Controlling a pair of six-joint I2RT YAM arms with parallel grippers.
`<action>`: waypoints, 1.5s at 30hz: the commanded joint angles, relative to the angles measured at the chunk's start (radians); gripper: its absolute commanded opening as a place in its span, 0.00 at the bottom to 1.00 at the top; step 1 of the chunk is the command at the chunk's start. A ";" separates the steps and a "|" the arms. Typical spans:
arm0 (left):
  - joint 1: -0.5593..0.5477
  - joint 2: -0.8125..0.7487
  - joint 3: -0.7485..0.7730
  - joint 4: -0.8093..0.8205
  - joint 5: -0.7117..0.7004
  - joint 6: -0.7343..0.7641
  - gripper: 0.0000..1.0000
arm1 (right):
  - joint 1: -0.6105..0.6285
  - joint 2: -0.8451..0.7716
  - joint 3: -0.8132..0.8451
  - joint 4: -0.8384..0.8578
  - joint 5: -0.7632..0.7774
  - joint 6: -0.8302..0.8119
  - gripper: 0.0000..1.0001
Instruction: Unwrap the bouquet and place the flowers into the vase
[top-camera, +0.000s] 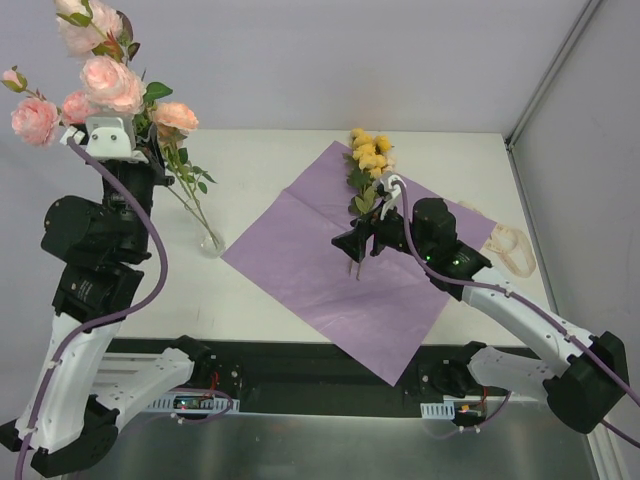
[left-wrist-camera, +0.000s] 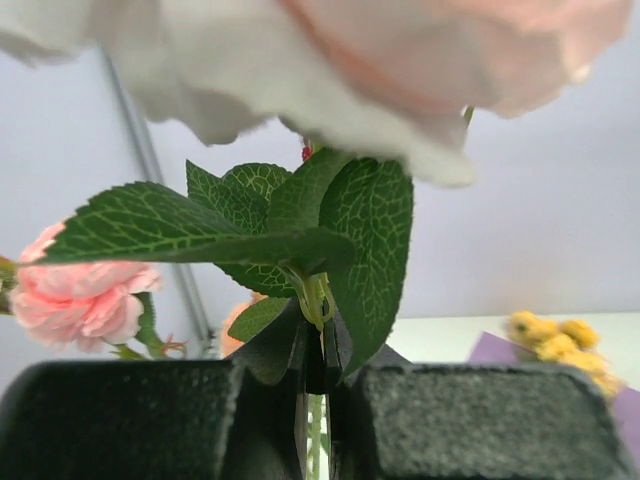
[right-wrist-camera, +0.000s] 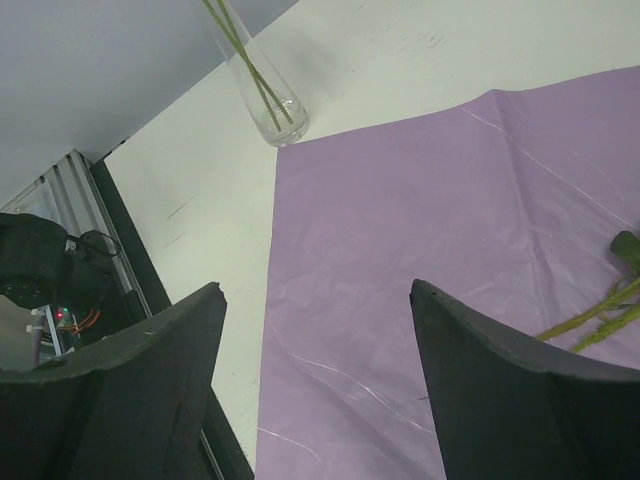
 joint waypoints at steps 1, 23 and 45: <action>-0.003 0.011 -0.068 0.242 -0.168 0.120 0.00 | 0.002 0.010 0.046 0.020 0.007 -0.015 0.77; 0.021 0.067 -0.200 0.427 -0.380 0.058 0.00 | 0.002 0.022 0.050 0.010 0.016 -0.023 0.78; 0.061 0.103 -0.366 0.597 -0.456 0.056 0.00 | 0.003 0.067 0.056 0.014 0.009 -0.015 0.78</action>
